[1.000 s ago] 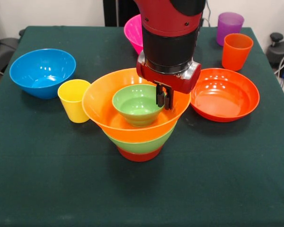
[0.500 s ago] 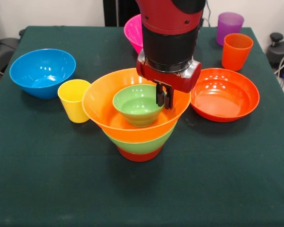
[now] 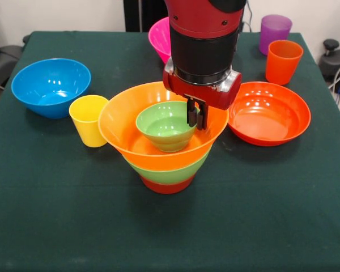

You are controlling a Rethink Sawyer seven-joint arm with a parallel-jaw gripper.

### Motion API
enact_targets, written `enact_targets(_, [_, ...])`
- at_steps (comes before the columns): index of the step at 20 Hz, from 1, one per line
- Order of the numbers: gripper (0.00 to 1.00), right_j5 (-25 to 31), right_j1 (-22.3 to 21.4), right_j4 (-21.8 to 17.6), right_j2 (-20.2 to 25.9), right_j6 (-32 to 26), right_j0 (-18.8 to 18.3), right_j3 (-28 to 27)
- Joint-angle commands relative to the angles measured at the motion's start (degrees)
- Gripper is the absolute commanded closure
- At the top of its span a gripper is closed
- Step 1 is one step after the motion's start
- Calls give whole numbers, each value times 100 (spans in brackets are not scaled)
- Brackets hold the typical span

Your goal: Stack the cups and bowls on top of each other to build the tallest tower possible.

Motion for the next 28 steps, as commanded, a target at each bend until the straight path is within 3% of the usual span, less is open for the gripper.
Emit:
enact_targets(1, [100, -6, 118, -267, 479, -193, -2, 172])
enact_targets(19, [100, -74, 107, -308, 458, -205, 21, 202])
enact_targets(20, [0, -76, 107, -311, 456, -207, 21, 201])
enact_targets(28, [0, -123, 101, -381, 449, -314, 17, 163])
